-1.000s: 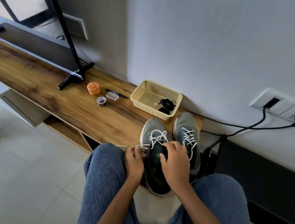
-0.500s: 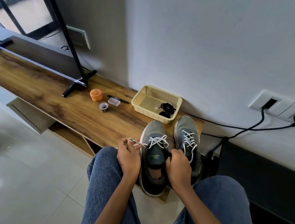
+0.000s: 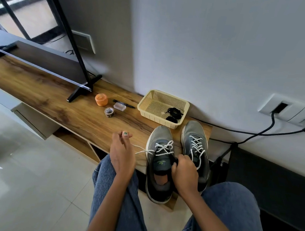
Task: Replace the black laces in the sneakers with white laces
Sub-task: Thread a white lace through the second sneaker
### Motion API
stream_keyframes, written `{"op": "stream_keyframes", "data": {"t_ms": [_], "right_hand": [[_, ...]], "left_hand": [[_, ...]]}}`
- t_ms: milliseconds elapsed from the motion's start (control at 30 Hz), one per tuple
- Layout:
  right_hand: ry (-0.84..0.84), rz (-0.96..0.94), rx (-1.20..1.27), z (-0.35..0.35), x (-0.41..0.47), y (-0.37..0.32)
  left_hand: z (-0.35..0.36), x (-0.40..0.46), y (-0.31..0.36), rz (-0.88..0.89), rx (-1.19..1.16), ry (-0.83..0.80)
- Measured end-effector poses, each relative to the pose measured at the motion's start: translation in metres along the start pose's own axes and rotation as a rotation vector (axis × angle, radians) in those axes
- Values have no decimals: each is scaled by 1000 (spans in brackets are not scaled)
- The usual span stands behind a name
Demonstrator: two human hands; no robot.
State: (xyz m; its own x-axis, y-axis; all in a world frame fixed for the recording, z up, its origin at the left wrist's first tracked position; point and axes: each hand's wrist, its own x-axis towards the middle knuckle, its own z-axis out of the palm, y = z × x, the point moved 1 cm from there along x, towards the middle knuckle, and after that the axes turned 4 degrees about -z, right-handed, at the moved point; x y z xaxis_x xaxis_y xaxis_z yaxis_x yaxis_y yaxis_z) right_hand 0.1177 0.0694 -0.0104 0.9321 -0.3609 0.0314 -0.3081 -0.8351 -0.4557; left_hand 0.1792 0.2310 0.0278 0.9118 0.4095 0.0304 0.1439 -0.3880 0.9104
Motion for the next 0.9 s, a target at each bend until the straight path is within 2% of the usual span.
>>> {"op": "stream_keyframes", "data": {"t_ms": [67,233,300,367,467,600,900], "right_hand": [[-3,-6,-3,1,0,1],[-7,-18,-4,2,0,0],[-8,-18,-1,2,0,0],[-12,-14,-3,1,0,0],[-17,-10,-4,-1,0,0],[-7,-20,10,0,0,0],[-4,-30,57,-1,-3,1]], "left_hand": [[3,13,-7,111,230,-92],[24,38,-28,207,1018,-610],[29,39,-24,239,1159,-747],[32,42,-19,224,1195,-799],[28,45,-15,152,1040,-762],[9,48,0,-75,507,-537],[-38,56,32,-69,-7,-452]]}}
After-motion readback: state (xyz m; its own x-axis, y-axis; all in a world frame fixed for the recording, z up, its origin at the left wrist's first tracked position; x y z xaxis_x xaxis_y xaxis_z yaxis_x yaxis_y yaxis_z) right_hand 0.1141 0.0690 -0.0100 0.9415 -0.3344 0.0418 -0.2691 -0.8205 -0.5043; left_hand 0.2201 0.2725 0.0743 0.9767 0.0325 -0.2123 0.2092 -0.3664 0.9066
